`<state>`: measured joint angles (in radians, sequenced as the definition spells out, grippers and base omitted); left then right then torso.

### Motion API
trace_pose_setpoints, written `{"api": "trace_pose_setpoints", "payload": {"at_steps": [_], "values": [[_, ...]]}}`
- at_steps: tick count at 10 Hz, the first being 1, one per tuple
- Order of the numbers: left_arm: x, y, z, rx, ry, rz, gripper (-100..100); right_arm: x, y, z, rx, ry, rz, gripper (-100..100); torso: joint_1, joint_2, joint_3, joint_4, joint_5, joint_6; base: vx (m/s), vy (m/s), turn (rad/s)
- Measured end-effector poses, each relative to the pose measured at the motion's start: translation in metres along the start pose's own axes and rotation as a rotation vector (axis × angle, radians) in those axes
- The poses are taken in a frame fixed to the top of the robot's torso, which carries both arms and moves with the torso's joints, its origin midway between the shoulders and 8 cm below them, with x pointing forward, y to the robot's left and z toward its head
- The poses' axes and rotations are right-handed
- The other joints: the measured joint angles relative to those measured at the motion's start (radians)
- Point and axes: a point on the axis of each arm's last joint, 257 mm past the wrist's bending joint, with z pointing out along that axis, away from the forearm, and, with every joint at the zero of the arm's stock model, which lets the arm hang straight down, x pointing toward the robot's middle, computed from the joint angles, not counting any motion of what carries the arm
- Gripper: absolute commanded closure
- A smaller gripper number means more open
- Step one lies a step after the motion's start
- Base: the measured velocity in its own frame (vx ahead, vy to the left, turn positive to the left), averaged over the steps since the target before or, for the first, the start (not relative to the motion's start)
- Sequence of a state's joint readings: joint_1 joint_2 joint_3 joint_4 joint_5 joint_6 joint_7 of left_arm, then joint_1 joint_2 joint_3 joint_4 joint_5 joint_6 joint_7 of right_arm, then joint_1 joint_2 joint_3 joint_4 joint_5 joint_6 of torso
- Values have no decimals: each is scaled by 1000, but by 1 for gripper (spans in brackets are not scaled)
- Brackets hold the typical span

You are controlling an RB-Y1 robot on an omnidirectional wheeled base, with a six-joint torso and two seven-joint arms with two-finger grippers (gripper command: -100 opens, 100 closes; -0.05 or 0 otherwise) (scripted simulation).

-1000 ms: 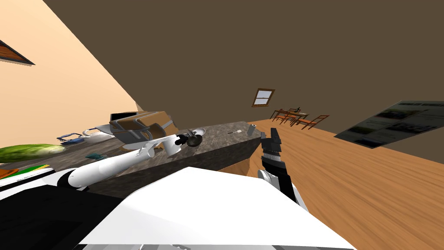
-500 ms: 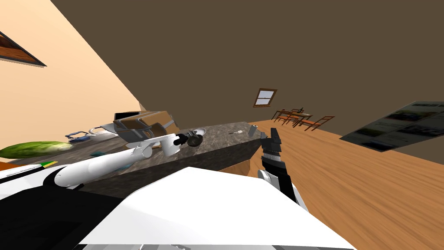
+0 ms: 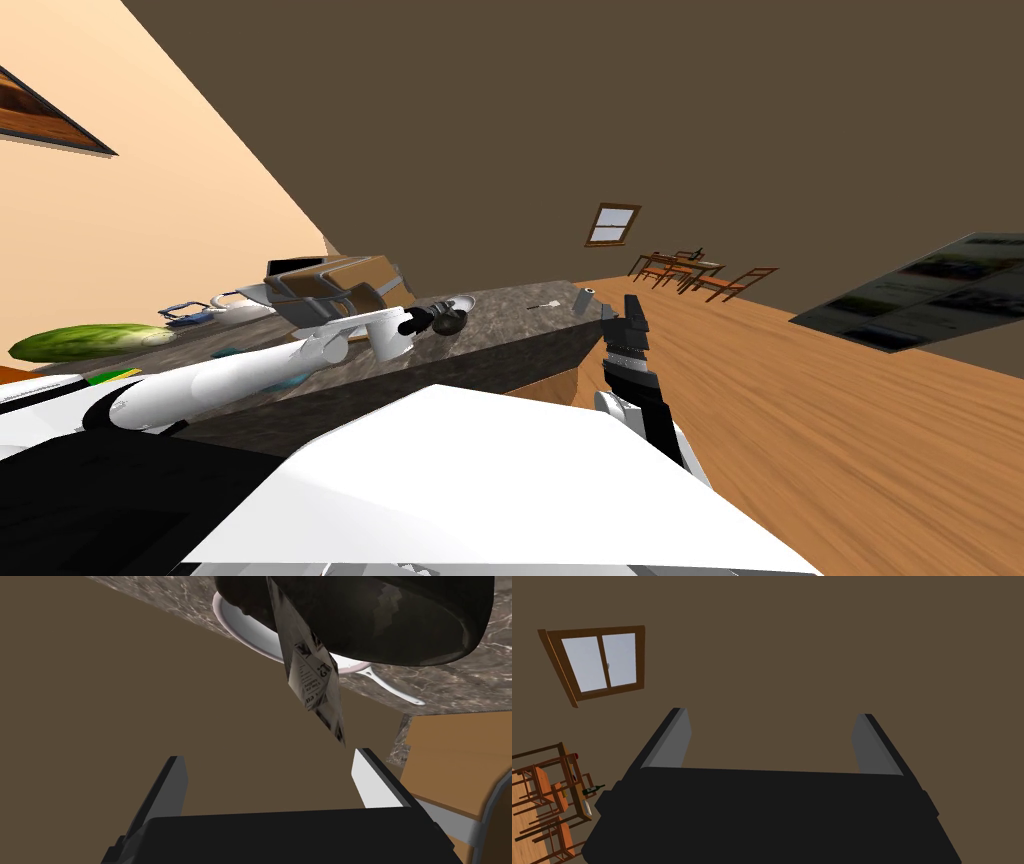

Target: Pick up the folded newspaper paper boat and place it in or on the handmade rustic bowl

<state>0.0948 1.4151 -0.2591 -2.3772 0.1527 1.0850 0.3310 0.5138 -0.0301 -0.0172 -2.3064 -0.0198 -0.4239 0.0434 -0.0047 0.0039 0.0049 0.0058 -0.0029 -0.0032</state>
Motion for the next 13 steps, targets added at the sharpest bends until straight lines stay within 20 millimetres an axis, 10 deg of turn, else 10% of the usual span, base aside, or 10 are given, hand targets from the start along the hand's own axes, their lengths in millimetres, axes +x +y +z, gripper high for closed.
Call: {"api": "trace_pose_setpoints", "payload": {"at_steps": [6, 9, 13], "values": [[0, 0, 0, 0, 0, 0, -100, 0, 0, 0, 0, 0, 0, 0, 0, 0, 0, 0, 0, 0, 7, -9, 26], [47, 56, 16, -115, 129, -23, -100, 0, 0, 0, 0, 0, 0, 0, -6, -2, -1, -1, -1, 0, 35, -81, 37], [45, 92, 34, -163, 136, -51, -100, 0, 0, 0, 0, 0, 0, 0, 1, 0, 0, 0, 0, 0, -2, -1, -18]]}}
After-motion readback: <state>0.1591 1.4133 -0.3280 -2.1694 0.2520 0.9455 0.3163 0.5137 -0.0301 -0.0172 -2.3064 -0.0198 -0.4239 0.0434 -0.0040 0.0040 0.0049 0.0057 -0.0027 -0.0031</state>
